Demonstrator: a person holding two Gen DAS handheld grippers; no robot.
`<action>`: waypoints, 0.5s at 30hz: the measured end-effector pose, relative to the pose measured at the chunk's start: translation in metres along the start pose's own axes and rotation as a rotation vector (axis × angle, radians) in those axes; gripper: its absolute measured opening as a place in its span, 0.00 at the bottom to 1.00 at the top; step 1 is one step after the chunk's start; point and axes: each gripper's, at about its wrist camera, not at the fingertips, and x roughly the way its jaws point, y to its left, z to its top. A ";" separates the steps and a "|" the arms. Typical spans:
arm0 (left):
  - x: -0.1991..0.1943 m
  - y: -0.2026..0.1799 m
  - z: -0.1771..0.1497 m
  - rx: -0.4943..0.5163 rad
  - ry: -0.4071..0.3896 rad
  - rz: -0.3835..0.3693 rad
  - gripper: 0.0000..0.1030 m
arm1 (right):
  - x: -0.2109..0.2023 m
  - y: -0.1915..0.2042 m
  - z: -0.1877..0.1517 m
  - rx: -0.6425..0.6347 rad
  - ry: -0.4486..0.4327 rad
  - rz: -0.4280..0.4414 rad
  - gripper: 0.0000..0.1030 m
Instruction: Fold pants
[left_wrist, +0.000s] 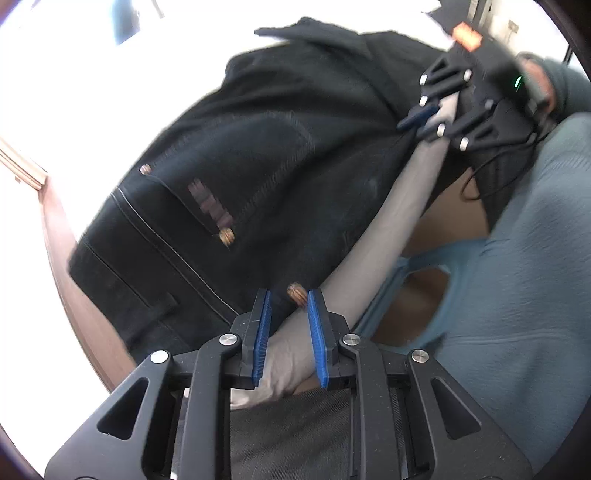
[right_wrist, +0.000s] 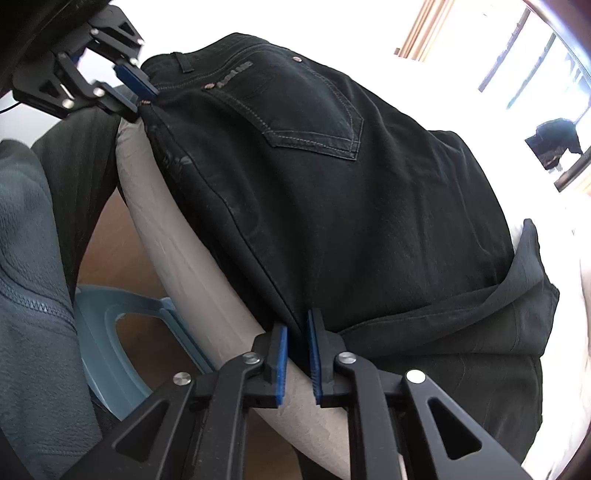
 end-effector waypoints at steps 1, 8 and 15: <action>-0.008 0.003 0.006 -0.010 -0.012 -0.013 0.19 | -0.003 -0.002 0.001 0.012 -0.007 0.020 0.22; -0.007 0.026 0.069 -0.131 -0.140 0.003 0.20 | 0.000 -0.015 0.001 0.084 -0.038 0.070 0.47; 0.074 0.011 0.143 -0.221 -0.116 -0.108 0.20 | -0.019 -0.049 -0.007 0.257 -0.113 0.154 0.54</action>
